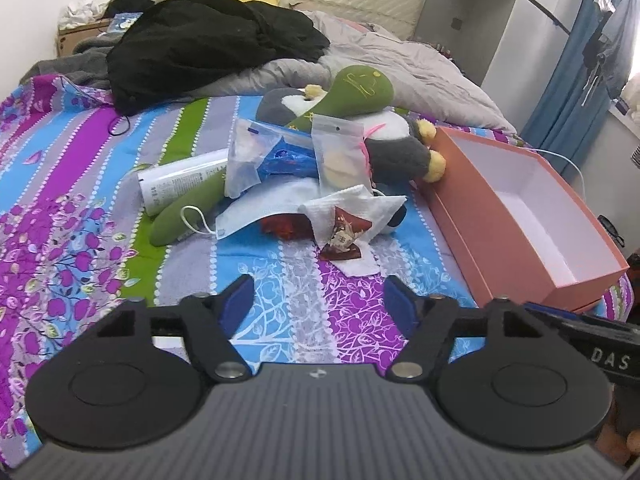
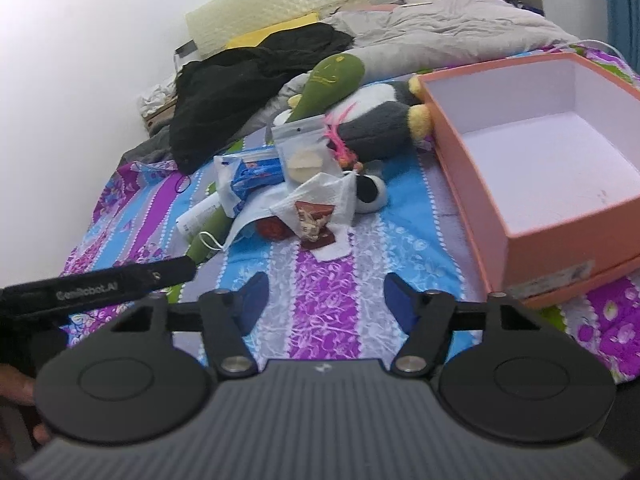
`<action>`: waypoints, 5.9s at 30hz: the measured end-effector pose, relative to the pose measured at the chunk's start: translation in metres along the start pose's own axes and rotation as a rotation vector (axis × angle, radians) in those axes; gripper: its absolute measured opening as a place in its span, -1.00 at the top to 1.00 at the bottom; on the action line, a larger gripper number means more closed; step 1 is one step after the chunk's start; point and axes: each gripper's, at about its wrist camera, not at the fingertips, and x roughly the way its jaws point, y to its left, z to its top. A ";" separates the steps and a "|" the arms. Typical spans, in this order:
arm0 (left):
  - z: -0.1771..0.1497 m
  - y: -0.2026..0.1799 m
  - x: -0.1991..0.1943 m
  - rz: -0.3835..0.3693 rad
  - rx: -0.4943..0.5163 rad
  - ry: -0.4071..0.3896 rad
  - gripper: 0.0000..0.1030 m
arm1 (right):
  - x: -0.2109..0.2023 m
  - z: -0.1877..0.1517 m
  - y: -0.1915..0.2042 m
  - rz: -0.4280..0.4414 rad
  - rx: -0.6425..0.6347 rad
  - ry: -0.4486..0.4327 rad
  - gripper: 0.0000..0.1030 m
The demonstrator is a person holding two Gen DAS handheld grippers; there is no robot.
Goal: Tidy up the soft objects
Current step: 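Grasp the red snack packet with the left tool while the right tool grasps the white tissue, then lift the snack packet with the left tool while the right tool lifts the tissue, then lower the snack packet into the orange box and open the left tool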
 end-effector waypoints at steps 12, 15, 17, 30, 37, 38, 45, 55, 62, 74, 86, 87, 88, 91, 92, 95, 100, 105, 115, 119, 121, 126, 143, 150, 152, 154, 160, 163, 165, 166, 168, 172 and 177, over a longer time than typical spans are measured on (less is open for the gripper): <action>-0.001 0.007 0.065 -0.104 -0.045 0.014 -0.01 | 0.061 0.028 -0.008 0.000 0.006 0.010 0.05; 0.002 0.005 0.084 -0.117 -0.049 0.012 -0.01 | 0.079 0.037 -0.013 -0.002 0.022 0.012 0.05; 0.005 0.004 0.097 -0.124 -0.055 0.015 -0.01 | 0.091 0.043 -0.017 0.001 0.034 0.017 0.14; 0.019 0.003 0.163 -0.141 -0.067 0.048 -0.01 | 0.163 0.064 -0.038 -0.001 0.087 0.072 0.35; 0.021 -0.007 0.186 -0.143 -0.044 0.041 -0.02 | 0.190 0.066 -0.045 0.007 0.115 0.083 0.40; 0.022 -0.008 0.189 -0.137 -0.040 0.038 -0.01 | 0.193 0.066 -0.045 -0.005 0.103 0.082 0.42; 0.028 -0.015 0.198 -0.099 -0.011 0.036 0.38 | 0.201 0.070 -0.047 0.006 0.092 0.090 0.88; 0.013 -0.011 0.152 -0.107 -0.073 0.013 0.57 | 0.157 0.060 -0.030 -0.016 0.041 0.029 0.91; -0.005 -0.002 0.110 -0.103 -0.117 -0.003 0.59 | 0.127 0.050 -0.024 -0.001 0.041 0.025 0.92; -0.033 0.022 0.068 -0.102 -0.211 0.046 0.59 | 0.064 0.012 -0.035 -0.048 0.069 0.091 0.92; -0.038 0.034 0.101 -0.096 -0.268 0.110 0.57 | 0.053 -0.001 -0.043 -0.136 -0.032 0.122 0.70; -0.037 0.034 0.101 -0.104 -0.274 0.109 0.48 | 0.049 0.000 -0.041 -0.136 -0.050 0.113 0.64; -0.036 0.036 0.100 -0.105 -0.284 0.106 0.39 | 0.046 0.000 -0.038 -0.133 -0.069 0.099 0.50; -0.036 0.035 0.095 -0.085 -0.277 0.079 0.08 | 0.039 0.003 -0.029 -0.125 -0.123 0.048 0.44; -0.036 0.035 0.095 -0.077 -0.270 0.077 0.07 | 0.040 0.005 -0.026 -0.119 -0.145 0.040 0.43; -0.036 0.035 0.097 -0.061 -0.261 0.075 0.04 | 0.053 0.007 -0.021 -0.106 -0.181 0.049 0.24; -0.035 0.035 0.103 -0.022 -0.232 0.070 0.03 | 0.086 0.005 -0.019 -0.124 -0.242 0.073 -0.03; -0.033 0.035 0.113 0.039 -0.200 0.055 -0.06 | 0.116 -0.001 -0.022 -0.152 -0.281 0.102 -0.15; -0.032 0.042 0.141 0.037 -0.198 0.081 -0.02 | 0.149 -0.016 -0.023 -0.147 -0.366 0.149 -0.20; -0.029 0.035 0.142 0.028 -0.179 0.095 0.22 | 0.151 -0.015 -0.022 -0.142 -0.375 0.149 0.08; -0.028 0.031 0.140 0.031 -0.169 0.099 0.30 | 0.152 -0.015 -0.019 -0.134 -0.386 0.150 0.30; -0.027 0.029 0.135 0.025 -0.180 0.107 0.35 | 0.151 -0.013 -0.013 -0.106 -0.409 0.169 0.67; -0.017 0.017 0.079 -0.005 -0.178 0.045 0.40 | 0.093 0.005 -0.003 -0.069 -0.319 0.120 0.80; -0.010 0.002 0.046 -0.025 -0.163 0.004 0.40 | 0.055 0.012 0.003 -0.057 -0.295 0.068 0.80; -0.009 -0.003 0.038 -0.037 -0.160 -0.002 0.40 | 0.046 0.015 0.004 -0.057 -0.290 0.053 0.80; -0.006 -0.007 0.032 -0.050 -0.160 -0.008 0.40 | 0.038 0.020 0.006 -0.058 -0.289 0.032 0.80; 0.010 -0.021 0.014 -0.070 -0.150 -0.042 0.40 | 0.014 0.040 0.009 -0.071 -0.299 -0.041 0.80; 0.021 -0.029 0.005 -0.084 -0.130 -0.066 0.40 | 0.003 0.053 0.007 -0.066 -0.283 -0.076 0.80; 0.031 -0.036 -0.001 -0.098 -0.114 -0.085 0.40 | -0.005 0.063 0.005 -0.062 -0.269 -0.102 0.80; 0.036 -0.040 -0.004 -0.105 -0.108 -0.094 0.40 | -0.008 0.068 0.005 -0.061 -0.265 -0.115 0.80; 0.046 -0.045 -0.008 -0.113 -0.104 -0.118 0.40 | -0.016 0.078 0.006 -0.070 -0.274 -0.152 0.80; 0.070 -0.061 -0.014 -0.148 -0.095 -0.156 0.40 | -0.032 0.103 0.002 -0.111 -0.294 -0.240 0.80; 0.102 -0.094 -0.020 -0.204 -0.044 -0.202 0.40 | -0.053 0.133 -0.013 -0.142 -0.290 -0.316 0.80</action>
